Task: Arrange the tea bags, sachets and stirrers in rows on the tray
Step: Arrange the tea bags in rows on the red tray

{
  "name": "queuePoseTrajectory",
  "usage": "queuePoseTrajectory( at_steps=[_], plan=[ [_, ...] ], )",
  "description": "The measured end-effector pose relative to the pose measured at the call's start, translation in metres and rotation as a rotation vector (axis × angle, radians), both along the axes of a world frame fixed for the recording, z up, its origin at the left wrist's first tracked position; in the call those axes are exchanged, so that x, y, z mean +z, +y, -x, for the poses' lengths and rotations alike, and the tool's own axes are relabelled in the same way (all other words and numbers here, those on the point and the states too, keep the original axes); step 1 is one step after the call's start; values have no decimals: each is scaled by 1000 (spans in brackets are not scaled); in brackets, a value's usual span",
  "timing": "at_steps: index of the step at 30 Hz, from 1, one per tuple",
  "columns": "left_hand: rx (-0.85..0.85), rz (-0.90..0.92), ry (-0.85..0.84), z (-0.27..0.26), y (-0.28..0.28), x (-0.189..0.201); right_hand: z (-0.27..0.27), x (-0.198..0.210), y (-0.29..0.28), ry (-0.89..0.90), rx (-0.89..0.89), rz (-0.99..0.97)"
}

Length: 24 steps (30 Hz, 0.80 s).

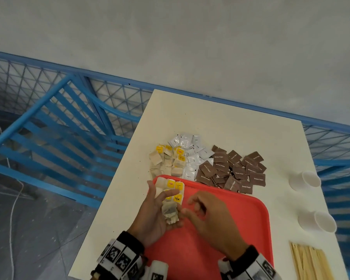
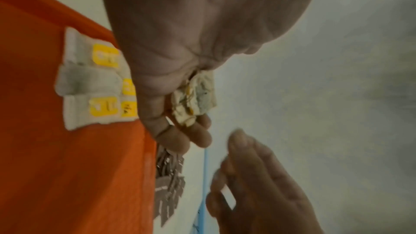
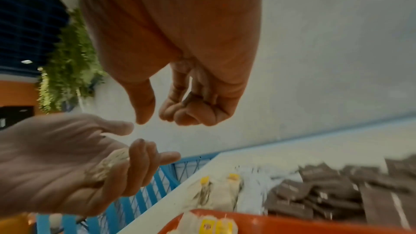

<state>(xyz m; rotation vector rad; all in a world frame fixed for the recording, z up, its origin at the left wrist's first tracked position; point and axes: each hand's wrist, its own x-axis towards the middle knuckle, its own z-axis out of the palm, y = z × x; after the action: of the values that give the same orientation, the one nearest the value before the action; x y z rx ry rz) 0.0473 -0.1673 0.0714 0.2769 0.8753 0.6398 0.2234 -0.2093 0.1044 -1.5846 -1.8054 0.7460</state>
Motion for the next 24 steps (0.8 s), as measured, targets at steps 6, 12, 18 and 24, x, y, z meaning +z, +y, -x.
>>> queuePoseTrajectory(
  at_steps=[6,12,18,24],
  plan=[
    [-77,20,-28,-22,-6,13,0,3,-13,-355,242,-101],
    [-142,-38,42,-32,-15,19,-7,4,-20,-371,202,-28],
    [-178,-181,92,-38,-16,24,-17,30,-13,-58,115,-95],
    [-290,-499,316,-33,-13,41,-47,58,-5,189,-41,163]
  ],
)
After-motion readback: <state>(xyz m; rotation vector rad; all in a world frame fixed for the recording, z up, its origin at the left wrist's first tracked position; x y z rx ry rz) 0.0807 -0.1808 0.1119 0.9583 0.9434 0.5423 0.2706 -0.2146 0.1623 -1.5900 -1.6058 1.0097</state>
